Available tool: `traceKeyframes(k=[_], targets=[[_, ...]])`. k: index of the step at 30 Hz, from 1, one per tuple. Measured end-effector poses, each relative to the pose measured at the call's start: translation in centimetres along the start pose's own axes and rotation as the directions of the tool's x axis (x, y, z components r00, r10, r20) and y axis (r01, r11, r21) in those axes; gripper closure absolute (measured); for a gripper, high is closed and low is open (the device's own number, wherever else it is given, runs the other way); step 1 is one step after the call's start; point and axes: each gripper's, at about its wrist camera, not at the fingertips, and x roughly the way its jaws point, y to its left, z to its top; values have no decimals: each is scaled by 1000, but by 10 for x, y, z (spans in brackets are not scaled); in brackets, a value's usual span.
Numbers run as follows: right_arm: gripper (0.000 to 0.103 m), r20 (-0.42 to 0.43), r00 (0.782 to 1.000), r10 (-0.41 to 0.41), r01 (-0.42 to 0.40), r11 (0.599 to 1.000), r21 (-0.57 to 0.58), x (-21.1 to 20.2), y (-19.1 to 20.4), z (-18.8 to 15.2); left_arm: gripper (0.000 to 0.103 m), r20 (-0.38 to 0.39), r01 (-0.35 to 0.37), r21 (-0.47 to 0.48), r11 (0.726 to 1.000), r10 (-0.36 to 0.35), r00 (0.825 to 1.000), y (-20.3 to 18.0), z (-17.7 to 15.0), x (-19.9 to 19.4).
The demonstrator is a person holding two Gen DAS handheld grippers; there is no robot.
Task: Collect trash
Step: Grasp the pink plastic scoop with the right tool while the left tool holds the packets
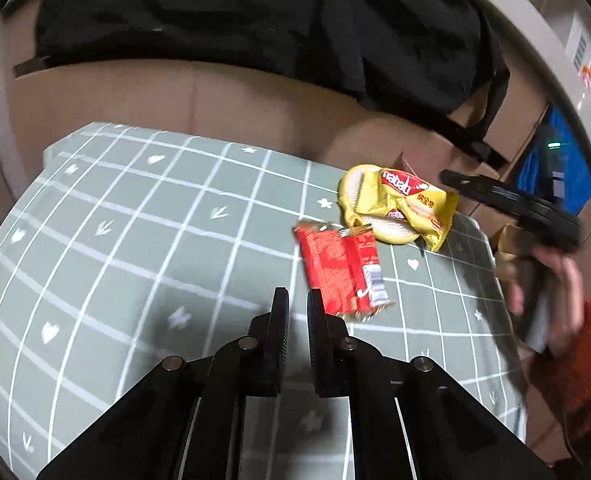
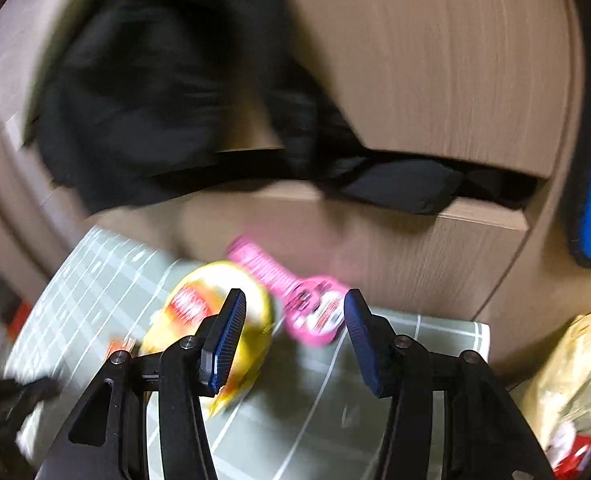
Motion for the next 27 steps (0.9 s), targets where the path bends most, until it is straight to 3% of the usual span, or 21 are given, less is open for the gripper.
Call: traceKeyframes(k=[3, 6, 10, 14, 18, 21, 27], targets=[[57, -49, 999, 11, -8, 998, 57, 22, -10, 2, 93, 9, 13, -45, 999, -12, 1000, 15, -5, -11], [59, -97, 991, 90, -82, 993, 86, 33, -8, -5, 93, 22, 21, -77, 997, -19, 1000, 31, -5, -18], [59, -193, 963, 185, -191, 981, -13, 25, 30, -32, 90, 31, 44, -95, 995, -41, 999, 38, 0, -16], [59, -227, 942, 248, -276, 956, -101, -4, 57, -55, 75, 33, 70, -75, 995, -68, 997, 36, -2, -18], [59, -83, 979, 186, -199, 960, -197, -53, 58, -58, 67, 36, 104, -59, 993, -102, 994, 32, -5, -21], [57, -9, 988, 152, -149, 960, -237, -67, 49, -49, 66, 27, 109, -62, 992, -107, 994, 30, -6, -19], [57, -127, 988, 87, -120, 952, -280, -22, 20, -38, 65, 13, 112, -86, 990, -111, 994, 25, -7, -11]])
